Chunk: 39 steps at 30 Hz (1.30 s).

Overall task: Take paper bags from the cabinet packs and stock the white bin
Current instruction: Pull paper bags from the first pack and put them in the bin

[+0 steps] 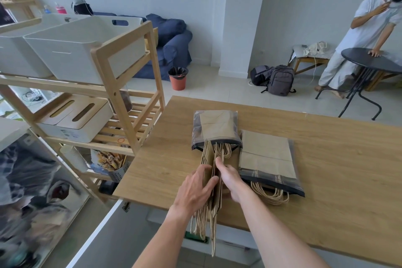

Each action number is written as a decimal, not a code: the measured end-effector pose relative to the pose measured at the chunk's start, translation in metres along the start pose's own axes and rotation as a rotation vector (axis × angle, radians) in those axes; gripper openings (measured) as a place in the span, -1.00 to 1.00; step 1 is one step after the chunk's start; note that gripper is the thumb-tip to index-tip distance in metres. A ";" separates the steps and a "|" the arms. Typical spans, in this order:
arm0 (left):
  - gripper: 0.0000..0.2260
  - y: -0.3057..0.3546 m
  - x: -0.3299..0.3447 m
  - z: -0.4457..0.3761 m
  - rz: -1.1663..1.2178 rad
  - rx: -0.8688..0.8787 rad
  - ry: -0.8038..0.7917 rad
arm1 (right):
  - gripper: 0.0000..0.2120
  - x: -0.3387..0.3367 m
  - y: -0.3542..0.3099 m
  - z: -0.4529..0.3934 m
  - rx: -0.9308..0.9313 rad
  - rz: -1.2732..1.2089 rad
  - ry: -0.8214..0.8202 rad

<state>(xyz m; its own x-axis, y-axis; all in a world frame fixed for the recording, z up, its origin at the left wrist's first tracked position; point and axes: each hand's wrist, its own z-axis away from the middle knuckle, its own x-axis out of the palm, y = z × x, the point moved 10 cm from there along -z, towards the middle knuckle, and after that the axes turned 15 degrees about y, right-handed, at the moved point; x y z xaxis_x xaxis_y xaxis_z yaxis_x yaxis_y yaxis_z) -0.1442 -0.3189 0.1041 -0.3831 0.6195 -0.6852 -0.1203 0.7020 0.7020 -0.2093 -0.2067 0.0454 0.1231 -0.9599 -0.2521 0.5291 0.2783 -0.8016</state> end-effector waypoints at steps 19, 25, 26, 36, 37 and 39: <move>-0.46 0.016 0.017 -0.012 -0.004 -0.138 0.055 | -0.62 0.004 0.026 0.005 0.037 0.023 -0.084; -0.81 0.004 0.021 -0.019 -0.174 -0.338 0.034 | -0.60 0.007 0.040 0.015 -0.154 0.128 -0.206; -0.80 0.003 0.021 -0.020 -0.162 -0.350 0.043 | -0.56 0.006 0.043 0.014 -0.202 0.162 -0.236; -0.93 -0.025 0.022 -0.007 0.458 -1.073 -0.234 | -0.36 -0.054 -0.001 0.029 -0.954 0.204 0.148; -0.87 -0.021 0.024 -0.007 0.547 -1.116 -0.274 | -0.42 -0.058 -0.018 0.039 -0.941 0.043 0.141; -0.80 -0.015 0.030 -0.009 0.781 -1.235 -0.316 | -0.58 -0.065 -0.046 0.050 -0.948 -0.208 0.163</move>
<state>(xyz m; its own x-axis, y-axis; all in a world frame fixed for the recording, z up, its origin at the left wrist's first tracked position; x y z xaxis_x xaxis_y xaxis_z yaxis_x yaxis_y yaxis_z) -0.1619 -0.3143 0.0744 -0.5251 0.8505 0.0313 -0.7243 -0.4659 0.5082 -0.1995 -0.1583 0.1254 -0.0509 -0.9962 -0.0714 -0.3746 0.0853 -0.9233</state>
